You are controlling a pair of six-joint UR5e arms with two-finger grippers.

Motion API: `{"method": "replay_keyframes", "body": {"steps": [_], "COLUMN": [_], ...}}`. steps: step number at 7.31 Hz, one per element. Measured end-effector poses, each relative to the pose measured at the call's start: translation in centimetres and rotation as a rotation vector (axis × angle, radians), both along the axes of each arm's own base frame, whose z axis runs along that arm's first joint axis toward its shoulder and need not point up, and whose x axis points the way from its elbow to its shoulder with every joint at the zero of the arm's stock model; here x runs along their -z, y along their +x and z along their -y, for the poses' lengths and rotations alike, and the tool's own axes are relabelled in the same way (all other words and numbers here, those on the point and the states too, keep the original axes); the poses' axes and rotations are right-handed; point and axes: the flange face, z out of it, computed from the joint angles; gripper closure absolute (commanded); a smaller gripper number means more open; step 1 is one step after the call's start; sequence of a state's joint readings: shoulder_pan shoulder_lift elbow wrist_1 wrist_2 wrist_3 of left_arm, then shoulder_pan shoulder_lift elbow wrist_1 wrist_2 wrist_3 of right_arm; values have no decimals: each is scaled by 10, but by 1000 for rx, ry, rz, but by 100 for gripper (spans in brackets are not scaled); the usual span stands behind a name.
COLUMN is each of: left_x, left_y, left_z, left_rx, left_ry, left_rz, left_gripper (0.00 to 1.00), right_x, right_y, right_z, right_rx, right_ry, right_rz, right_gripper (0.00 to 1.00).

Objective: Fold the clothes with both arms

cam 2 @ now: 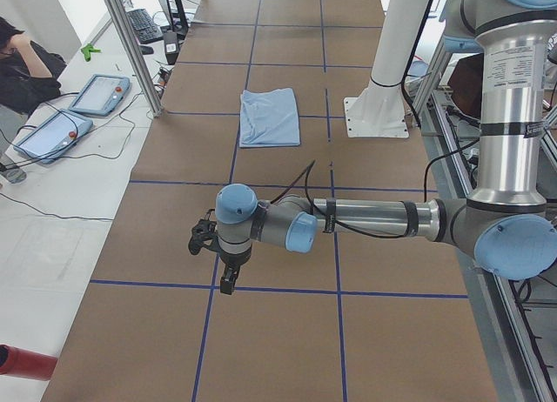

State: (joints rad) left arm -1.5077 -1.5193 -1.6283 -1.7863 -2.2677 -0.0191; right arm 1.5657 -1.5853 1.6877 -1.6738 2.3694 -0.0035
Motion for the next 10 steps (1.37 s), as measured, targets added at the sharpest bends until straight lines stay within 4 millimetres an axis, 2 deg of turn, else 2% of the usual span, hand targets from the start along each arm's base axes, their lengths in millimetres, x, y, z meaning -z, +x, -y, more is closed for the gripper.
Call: {"method": "replay_keyframes", "body": {"steps": [10], "left_x": [1], "left_y": [1], "left_z": [-1], "left_rx": [46], "left_ry": [-50], "left_rz": [-12], "left_gripper": [0], "right_x": [8], "right_y": [-1], "right_z": [4], "right_rx": [-29], "right_ry": [-15], "right_rz": [13], "right_gripper": [0]}}
